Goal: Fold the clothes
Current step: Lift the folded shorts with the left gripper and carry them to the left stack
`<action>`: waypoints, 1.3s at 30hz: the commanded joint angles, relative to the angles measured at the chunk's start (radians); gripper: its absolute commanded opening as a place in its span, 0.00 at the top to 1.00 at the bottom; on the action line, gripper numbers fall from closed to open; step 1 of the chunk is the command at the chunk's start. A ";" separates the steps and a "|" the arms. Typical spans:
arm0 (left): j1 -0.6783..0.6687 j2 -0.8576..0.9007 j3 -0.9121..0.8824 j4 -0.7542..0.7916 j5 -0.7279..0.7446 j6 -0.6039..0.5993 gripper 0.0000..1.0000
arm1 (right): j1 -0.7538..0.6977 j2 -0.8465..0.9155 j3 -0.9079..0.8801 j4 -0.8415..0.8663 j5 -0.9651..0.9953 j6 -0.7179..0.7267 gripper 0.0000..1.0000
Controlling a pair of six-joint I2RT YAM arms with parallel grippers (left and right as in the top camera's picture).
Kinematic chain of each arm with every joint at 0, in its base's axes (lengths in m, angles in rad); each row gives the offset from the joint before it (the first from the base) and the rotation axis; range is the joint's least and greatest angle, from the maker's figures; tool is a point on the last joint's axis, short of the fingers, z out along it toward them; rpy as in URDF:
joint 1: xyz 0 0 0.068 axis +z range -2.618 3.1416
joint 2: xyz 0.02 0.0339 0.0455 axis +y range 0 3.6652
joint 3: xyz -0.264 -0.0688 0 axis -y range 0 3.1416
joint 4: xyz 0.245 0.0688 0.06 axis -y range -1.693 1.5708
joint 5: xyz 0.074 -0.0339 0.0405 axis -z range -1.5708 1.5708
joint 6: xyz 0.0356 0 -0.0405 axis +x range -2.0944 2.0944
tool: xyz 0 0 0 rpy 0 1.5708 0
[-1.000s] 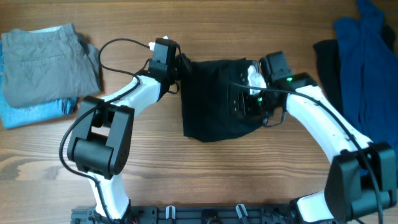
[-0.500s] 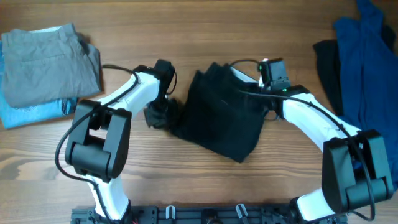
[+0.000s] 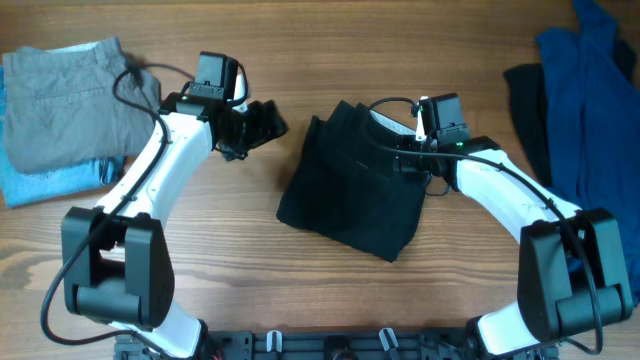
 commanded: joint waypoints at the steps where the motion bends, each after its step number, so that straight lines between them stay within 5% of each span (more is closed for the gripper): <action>1: -0.008 0.059 0.004 0.041 0.232 0.174 0.02 | -0.001 0.017 -0.002 -0.011 -0.016 -0.011 0.28; 11: -0.042 0.344 0.004 0.081 0.522 0.241 0.00 | -0.001 0.017 -0.002 -0.010 -0.016 -0.011 0.27; 15: -0.105 0.395 0.004 0.083 0.534 0.253 0.05 | 0.000 0.017 -0.002 -0.011 -0.016 -0.011 0.27; 16: -0.116 0.397 0.004 0.085 0.532 0.253 0.14 | 0.000 0.017 -0.002 -0.011 -0.016 -0.011 0.27; 21: -0.116 0.395 0.005 0.089 0.416 0.232 0.96 | -0.001 0.017 -0.002 -0.025 -0.016 -0.011 0.27; 25: -0.024 0.337 0.023 0.060 0.280 0.185 0.96 | -0.001 -0.034 0.029 -0.085 0.005 -0.016 0.27; 32: 0.174 0.126 0.298 -0.203 -0.369 0.236 0.96 | -0.001 -0.258 0.088 -0.153 0.053 -0.065 0.22; 35: 0.259 0.080 0.379 -0.156 -0.537 0.250 0.96 | -0.001 -0.285 0.088 -0.186 0.053 -0.064 0.22; 39: 0.360 0.074 0.406 0.021 -0.555 0.358 0.96 | -0.001 -0.282 0.088 -0.227 0.053 -0.064 0.22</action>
